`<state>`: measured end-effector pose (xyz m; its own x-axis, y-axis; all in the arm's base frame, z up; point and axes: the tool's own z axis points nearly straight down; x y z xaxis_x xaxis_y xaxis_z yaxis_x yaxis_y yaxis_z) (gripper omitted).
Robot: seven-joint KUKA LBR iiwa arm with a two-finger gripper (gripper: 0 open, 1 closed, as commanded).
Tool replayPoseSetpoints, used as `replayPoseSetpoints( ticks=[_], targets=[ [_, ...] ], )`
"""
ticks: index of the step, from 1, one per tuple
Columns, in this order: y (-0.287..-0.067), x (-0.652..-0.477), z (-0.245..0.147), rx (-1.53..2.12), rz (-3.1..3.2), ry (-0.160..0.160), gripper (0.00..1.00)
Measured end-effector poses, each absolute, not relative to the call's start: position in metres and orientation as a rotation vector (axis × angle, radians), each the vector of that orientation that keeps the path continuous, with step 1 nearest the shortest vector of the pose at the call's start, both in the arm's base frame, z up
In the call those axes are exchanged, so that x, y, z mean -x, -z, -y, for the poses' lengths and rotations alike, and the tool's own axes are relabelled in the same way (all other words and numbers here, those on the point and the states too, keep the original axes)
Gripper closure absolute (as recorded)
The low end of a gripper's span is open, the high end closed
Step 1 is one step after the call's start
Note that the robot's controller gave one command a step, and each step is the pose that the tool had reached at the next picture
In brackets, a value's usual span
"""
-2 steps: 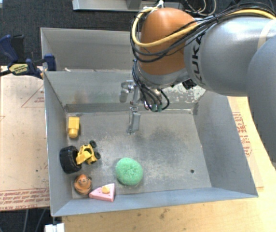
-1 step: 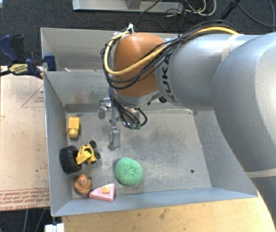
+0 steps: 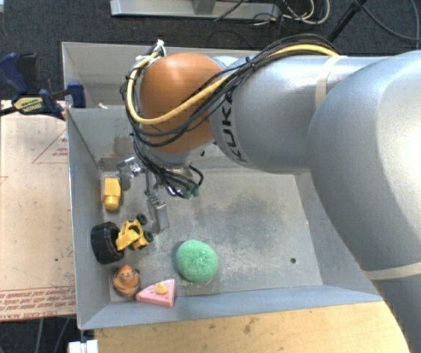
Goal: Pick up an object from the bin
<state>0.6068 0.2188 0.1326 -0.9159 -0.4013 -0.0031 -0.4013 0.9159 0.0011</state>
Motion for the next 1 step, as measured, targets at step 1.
replayPoseSetpoints(
  ticks=[1],
  targets=[
    [-0.1222, -0.6003, -0.2345, 0.788, -3.039, -0.002, 0.00]
  ],
)
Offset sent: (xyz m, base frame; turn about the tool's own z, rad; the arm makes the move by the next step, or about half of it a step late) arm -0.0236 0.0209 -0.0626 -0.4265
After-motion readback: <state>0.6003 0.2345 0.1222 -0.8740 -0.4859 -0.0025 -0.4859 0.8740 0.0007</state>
